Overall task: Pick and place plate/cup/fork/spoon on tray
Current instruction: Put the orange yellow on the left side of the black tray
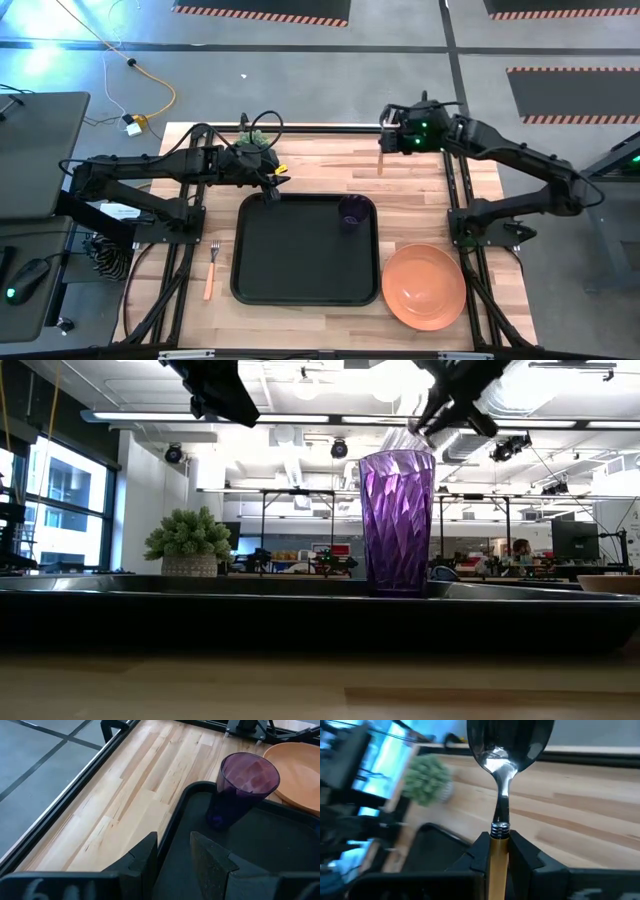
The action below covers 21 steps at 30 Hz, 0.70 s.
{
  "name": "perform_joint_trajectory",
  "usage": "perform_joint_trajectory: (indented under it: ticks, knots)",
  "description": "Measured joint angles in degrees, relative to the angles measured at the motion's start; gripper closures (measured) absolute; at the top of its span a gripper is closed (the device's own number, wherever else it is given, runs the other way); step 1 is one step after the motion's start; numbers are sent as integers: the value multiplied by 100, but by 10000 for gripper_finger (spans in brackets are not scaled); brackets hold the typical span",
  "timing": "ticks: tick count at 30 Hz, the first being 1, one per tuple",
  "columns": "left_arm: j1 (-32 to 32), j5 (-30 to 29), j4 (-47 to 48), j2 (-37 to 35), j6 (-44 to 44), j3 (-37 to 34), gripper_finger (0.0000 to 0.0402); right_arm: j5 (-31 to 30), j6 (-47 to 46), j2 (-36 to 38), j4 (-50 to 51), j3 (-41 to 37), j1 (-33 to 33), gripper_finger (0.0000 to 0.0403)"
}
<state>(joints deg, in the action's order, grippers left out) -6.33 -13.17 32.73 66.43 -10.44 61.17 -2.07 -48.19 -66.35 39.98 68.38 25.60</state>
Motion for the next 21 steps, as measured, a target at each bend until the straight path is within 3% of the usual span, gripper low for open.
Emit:
perform_joint_trajectory:
  ticks: [21]
  knots:
    - [0, 87, 42, 0, -299, 0, 293, -547, -220, 37, -2151, 2, -1858, 373]
